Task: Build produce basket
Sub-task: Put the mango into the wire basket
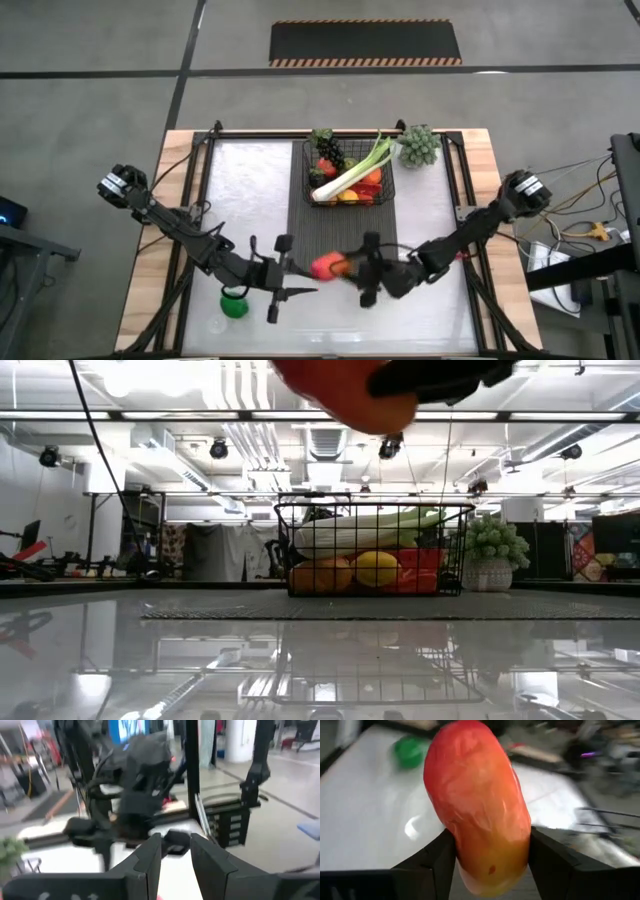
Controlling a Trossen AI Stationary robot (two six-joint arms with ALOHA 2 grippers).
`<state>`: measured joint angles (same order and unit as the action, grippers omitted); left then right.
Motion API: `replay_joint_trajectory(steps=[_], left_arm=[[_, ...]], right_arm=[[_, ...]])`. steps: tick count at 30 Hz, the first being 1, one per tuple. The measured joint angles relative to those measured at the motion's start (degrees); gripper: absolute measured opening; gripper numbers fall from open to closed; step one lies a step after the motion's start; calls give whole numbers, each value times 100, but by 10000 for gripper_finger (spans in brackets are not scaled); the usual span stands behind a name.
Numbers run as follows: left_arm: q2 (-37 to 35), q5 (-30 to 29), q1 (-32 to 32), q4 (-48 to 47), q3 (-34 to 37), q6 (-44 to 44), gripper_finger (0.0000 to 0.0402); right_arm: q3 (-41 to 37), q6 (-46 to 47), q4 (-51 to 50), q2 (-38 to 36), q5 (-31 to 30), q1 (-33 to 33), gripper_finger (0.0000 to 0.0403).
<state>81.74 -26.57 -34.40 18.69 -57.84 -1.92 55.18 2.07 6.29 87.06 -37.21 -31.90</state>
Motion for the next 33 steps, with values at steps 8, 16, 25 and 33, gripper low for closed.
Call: replay_joint_trajectory(steps=[8,16,25,33], left_arm=[[-160,-97,2,523,0,-1209,88],[-459,-331,30,477,2,-1962,88],[-585,-897,55,426,12,-2602,88],[-585,-1106,265,-135,15,-2736,88]], right_arm=[[-1462,-175,3174,-537,-781,508,197],[-2606,-273,6259,-356,-456,1302,197],[-2704,-191,6196,-630,-133,2268,197],[-1201,-285,1242,-1694,31,3311,196]])
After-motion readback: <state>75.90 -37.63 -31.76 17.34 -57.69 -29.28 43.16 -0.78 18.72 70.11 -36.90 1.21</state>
